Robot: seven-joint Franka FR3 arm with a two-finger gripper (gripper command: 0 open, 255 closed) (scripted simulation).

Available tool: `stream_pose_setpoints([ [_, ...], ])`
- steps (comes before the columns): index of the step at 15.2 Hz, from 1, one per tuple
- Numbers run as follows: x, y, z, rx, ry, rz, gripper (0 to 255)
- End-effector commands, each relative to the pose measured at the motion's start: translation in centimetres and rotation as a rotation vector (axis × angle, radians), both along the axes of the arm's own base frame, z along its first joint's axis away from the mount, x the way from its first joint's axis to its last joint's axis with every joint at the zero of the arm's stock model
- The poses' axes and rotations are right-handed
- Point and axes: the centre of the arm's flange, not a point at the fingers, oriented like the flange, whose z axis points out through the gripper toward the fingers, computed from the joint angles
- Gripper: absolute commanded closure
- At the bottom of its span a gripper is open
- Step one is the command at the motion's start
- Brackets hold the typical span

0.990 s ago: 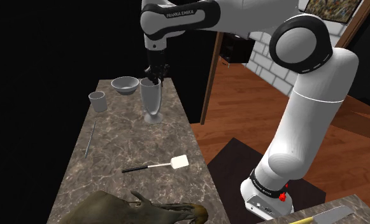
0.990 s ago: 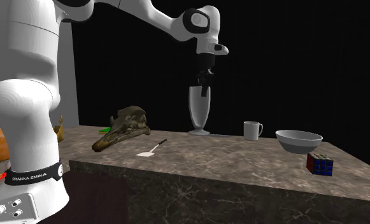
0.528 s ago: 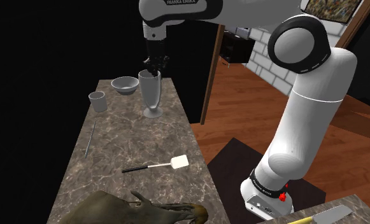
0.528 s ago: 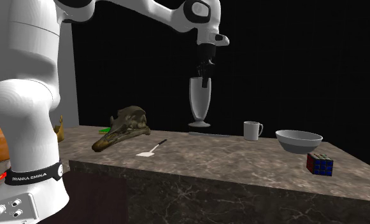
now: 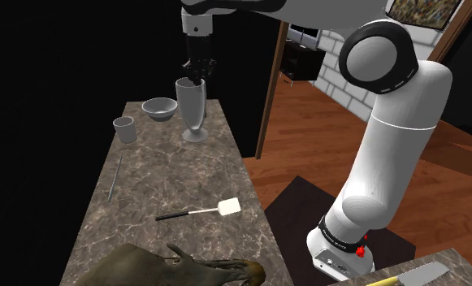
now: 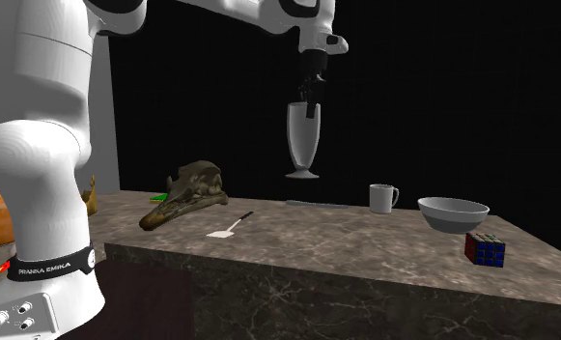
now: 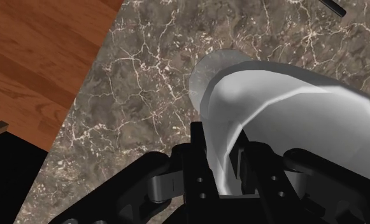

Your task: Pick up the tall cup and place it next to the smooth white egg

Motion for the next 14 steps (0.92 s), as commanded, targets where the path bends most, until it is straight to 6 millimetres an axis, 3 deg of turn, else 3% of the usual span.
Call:
stream_pose_setpoints([
  [1, -0.1, 0.0, 1.2, 0.0, -0.001, 0.0, 255],
  [14, -0.1, 0.0, 8.1, 0.0, -0.001, 0.0, 255],
])
